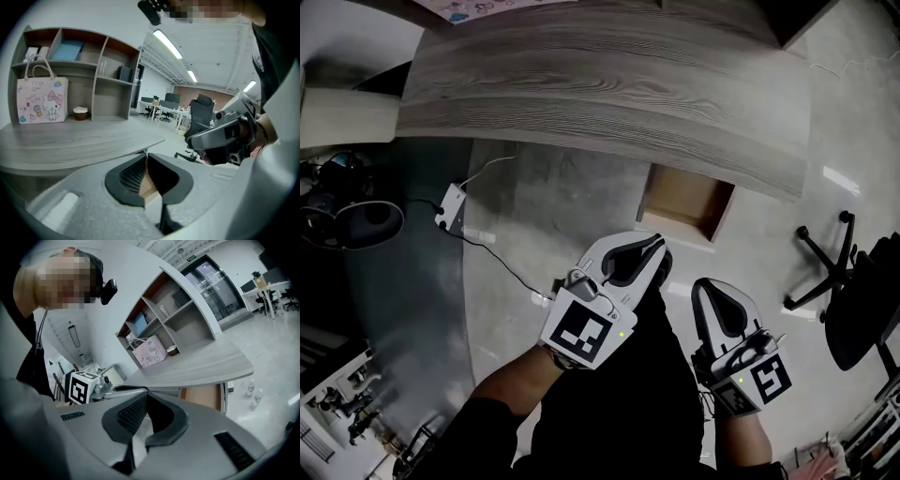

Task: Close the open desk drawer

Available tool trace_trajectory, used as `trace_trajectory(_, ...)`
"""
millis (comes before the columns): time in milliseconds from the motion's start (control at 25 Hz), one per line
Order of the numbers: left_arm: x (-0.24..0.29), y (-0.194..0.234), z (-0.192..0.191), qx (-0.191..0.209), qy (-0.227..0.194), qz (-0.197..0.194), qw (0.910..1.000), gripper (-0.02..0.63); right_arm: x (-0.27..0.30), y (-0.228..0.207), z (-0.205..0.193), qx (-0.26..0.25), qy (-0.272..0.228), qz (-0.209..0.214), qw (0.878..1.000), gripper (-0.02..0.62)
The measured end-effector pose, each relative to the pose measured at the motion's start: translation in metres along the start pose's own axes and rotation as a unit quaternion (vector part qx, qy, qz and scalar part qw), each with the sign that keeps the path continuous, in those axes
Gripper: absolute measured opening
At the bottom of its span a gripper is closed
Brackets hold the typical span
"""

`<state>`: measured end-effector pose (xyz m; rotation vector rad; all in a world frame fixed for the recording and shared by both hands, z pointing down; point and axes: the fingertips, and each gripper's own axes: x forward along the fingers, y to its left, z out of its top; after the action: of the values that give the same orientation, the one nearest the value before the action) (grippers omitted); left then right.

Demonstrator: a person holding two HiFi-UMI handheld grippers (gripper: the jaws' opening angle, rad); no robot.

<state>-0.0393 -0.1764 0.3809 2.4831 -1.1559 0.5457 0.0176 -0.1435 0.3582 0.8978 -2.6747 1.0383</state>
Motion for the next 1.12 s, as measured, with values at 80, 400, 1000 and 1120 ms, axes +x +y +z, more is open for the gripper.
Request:
trace_trajectory(80, 0.013, 0.006, -0.018, -0.005, 0.013, -0.005, 0.9999, 0.008, 0.006, -0.016, -0.014, 0.010, 0.006, -0.006, 1.000, 0.012)
trace_trajectory(400, 0.056, 0.017, -0.094, 0.024, 0.076, -0.031, 0.9963, 0.064, 0.029, -0.065, -0.064, 0.042, 0.013, -0.025, 0.999, 0.012)
trace_trajectory(1000, 0.104, -0.009, -0.205, 0.325, 0.247, -0.118, 0.9053, 0.278, 0.034, -0.095, -0.130, 0.095, 0.025, -0.035, 0.995, 0.012)
trace_trajectory(1120, 0.109, -0.014, -0.211, 0.362, 0.256, -0.120, 0.8884, 0.278, 0.030, -0.099, -0.131, 0.097, 0.024, -0.038, 0.994, 0.012)
